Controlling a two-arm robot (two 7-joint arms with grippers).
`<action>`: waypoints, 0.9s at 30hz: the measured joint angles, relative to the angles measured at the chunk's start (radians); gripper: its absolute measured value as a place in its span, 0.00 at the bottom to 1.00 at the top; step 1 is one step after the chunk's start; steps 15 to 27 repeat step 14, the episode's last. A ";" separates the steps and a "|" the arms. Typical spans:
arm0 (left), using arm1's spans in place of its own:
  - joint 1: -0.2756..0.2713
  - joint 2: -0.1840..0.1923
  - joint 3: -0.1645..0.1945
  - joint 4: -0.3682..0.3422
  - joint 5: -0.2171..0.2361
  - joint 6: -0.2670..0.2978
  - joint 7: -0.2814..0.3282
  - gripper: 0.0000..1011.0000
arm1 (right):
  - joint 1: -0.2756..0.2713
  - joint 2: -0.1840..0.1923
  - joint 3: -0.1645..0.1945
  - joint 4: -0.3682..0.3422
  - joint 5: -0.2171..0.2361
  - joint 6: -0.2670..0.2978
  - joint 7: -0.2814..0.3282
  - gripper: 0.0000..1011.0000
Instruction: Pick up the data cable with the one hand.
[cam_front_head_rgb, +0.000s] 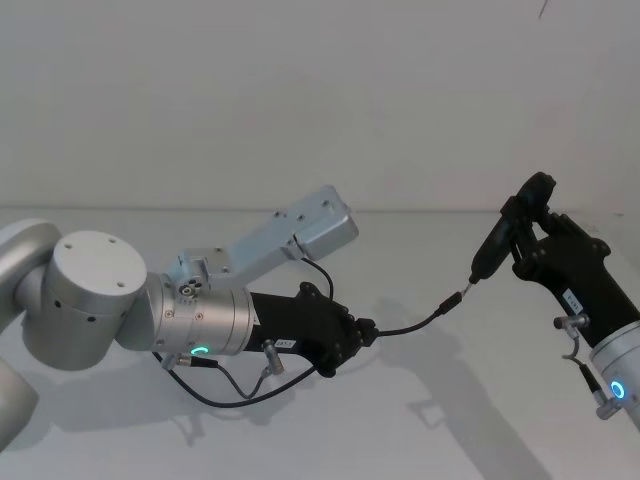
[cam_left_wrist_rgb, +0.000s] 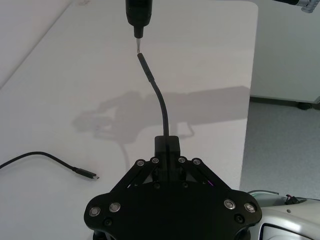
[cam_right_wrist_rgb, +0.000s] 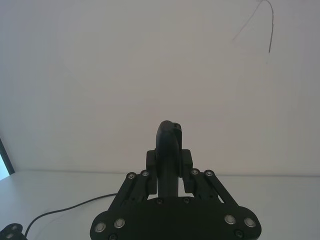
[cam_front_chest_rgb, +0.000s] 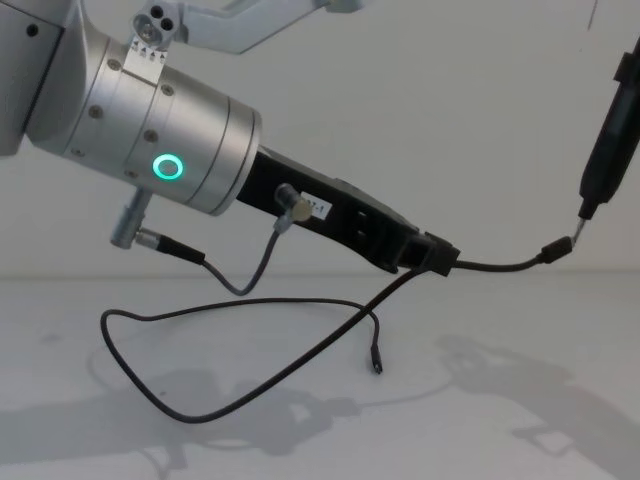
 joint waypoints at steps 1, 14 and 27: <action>0.000 0.000 0.000 0.000 0.000 0.000 0.000 0.03 | 0.000 0.001 0.000 0.000 0.001 0.000 0.000 0.28; 0.000 0.000 0.000 0.000 0.000 0.000 0.000 0.03 | 0.000 0.007 -0.003 -0.003 0.009 -0.001 0.002 0.28; 0.000 0.000 0.000 0.000 0.000 0.000 0.000 0.03 | 0.000 0.007 -0.003 -0.003 0.009 -0.001 0.002 0.28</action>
